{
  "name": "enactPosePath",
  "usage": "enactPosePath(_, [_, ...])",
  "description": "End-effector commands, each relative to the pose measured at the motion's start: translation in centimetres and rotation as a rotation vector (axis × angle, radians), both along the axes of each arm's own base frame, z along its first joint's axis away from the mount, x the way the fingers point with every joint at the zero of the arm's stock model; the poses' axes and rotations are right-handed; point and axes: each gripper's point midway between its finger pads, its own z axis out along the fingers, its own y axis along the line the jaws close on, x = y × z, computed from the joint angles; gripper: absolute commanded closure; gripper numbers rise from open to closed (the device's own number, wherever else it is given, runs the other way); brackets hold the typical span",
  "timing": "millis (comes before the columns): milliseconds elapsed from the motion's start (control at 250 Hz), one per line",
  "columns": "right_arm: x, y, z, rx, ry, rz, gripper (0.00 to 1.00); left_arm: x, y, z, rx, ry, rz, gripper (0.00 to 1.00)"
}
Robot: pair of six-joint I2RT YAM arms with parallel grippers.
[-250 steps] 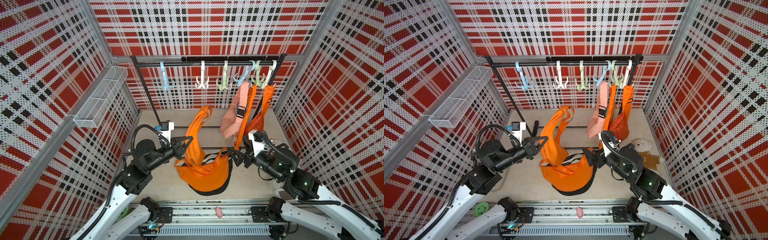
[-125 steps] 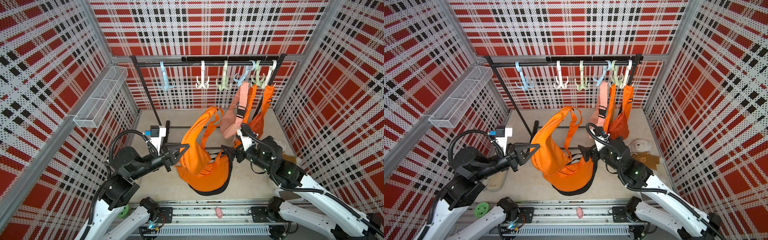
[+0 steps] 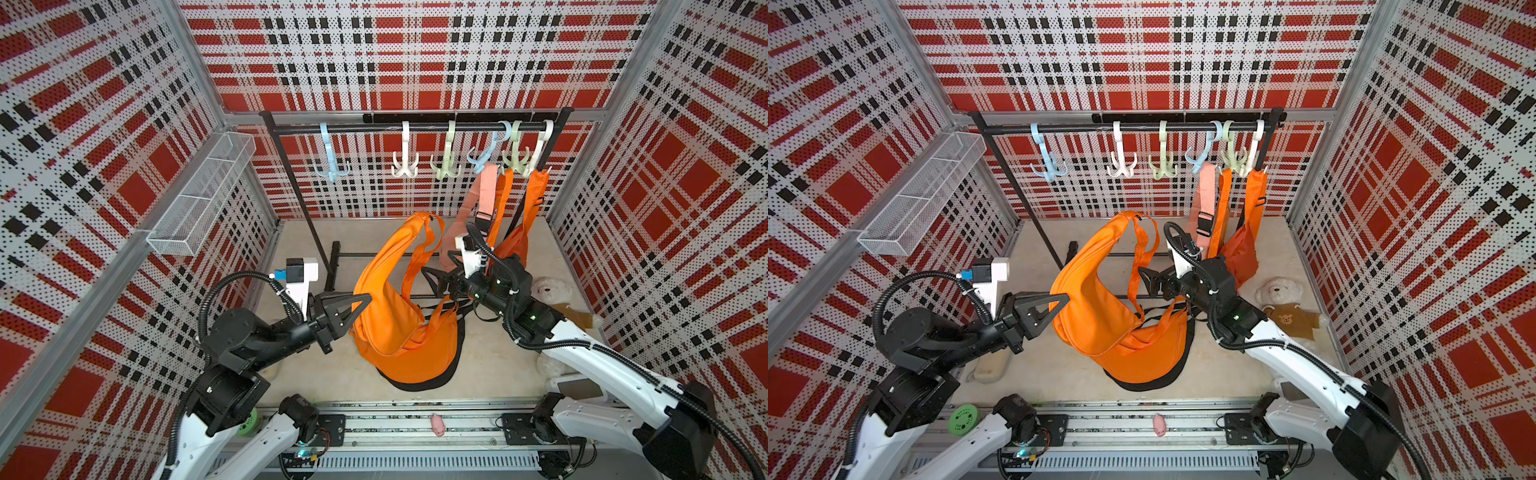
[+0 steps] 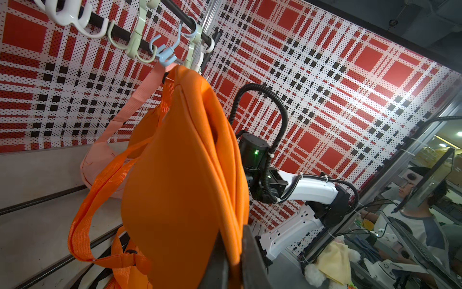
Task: Hang the bag on a hook
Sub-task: Hang the bag on the hook.
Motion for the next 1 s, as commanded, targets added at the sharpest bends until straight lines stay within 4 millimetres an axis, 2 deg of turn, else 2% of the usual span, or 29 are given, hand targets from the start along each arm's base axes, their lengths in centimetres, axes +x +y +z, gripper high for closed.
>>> enactPosePath(0, [0.9,1.0,5.3,0.144,-0.114,0.009,0.00,-0.5,0.4,1.0,-0.041,-0.030,0.000,1.00])
enactPosePath(124, [2.4,0.9,6.6,0.205,-0.151,-0.055,0.00,-0.6,0.5,0.9,-0.064,-0.022,-0.003,1.00])
enactPosePath(352, [4.7,1.7,8.2,0.201,-0.179,-0.111,0.00,-0.7,0.6,0.2,-0.086,-0.010,0.008,1.00])
enactPosePath(412, [5.5,0.5,8.5,0.200,-0.192,-0.196,0.00,-0.7,0.6,0.1,-0.093,-0.010,0.007,1.00])
enactPosePath(528, [6.4,-3.5,9.0,0.186,-0.225,-0.394,0.01,-1.3,1.0,0.3,-0.108,-0.023,0.012,1.00])
enactPosePath(712, [6.0,-8.5,10.8,0.189,-0.280,-0.521,0.18,-1.5,1.4,-0.2,-0.096,-0.018,0.026,1.00])
enactPosePath(805, [5.9,-10.1,11.3,0.188,-0.289,-0.532,0.30,-1.4,1.4,-0.6,-0.090,-0.013,0.030,1.00])
enactPosePath(897, [5.5,-10.5,11.6,0.176,-0.302,-0.517,0.46,-1.3,1.3,-0.6,-0.093,-0.015,0.027,1.00])
enactPosePath(997, [4.9,-9.3,12.0,0.155,-0.325,-0.439,0.57,-1.2,1.3,-0.6,-0.091,-0.014,0.030,1.00])
